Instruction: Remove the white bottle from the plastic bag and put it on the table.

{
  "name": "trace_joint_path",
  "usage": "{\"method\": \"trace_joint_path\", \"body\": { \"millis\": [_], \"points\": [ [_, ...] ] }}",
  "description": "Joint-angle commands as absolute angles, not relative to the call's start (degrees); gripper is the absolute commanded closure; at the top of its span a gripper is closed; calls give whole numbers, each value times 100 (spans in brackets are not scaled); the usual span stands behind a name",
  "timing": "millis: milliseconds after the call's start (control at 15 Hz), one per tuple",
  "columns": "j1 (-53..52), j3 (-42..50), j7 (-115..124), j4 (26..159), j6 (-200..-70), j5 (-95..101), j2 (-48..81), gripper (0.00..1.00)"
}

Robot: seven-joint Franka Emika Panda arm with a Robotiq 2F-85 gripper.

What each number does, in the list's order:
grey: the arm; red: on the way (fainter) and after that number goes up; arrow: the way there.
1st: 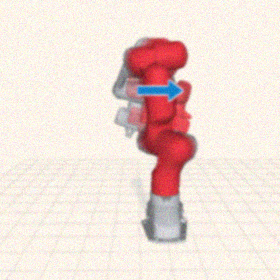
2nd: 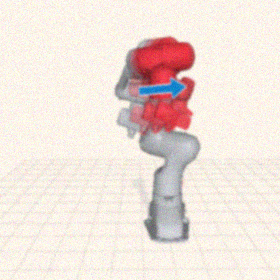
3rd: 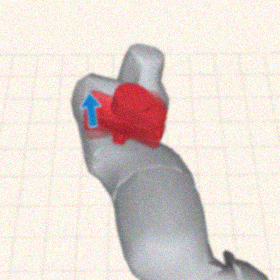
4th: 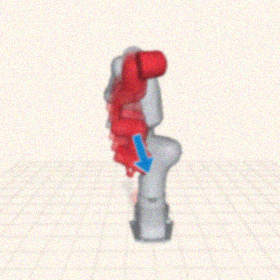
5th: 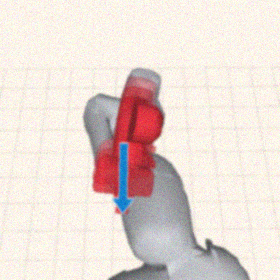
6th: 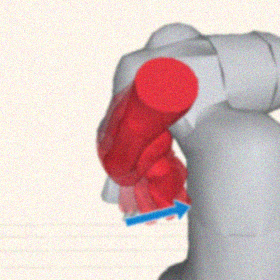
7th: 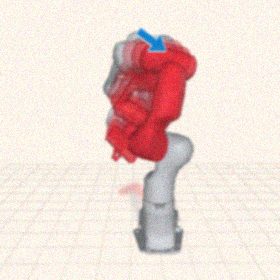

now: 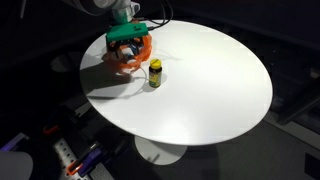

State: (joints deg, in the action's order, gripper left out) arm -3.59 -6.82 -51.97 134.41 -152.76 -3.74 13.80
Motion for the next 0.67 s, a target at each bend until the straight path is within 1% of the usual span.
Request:
{"method": "trace_joint_path", "body": {
  "millis": [0,67,133,200,267,333,467,533,600],
  "points": [
    [-146,-819,-5314,13188,-15361,-265,1648,0],
    [-126,-829,-5288,13159,-15367,-234,1690,25],
    [-118,-830,-5254,13141,-15372,-189,1715,26],
    [-113,-827,-5228,13123,-15378,-131,1737,34],
    [-104,-830,-5213,13106,-15376,-95,1756,44],
    [-92,-838,-5205,13090,-15361,-86,1769,51],
    [-56,-874,-5204,13073,-15311,-148,1734,68],
    [-45,-883,-5191,13074,-15290,-167,1687,74],
    [-28,-898,-5179,13073,-15261,-195,1639,74]
  ]
}}
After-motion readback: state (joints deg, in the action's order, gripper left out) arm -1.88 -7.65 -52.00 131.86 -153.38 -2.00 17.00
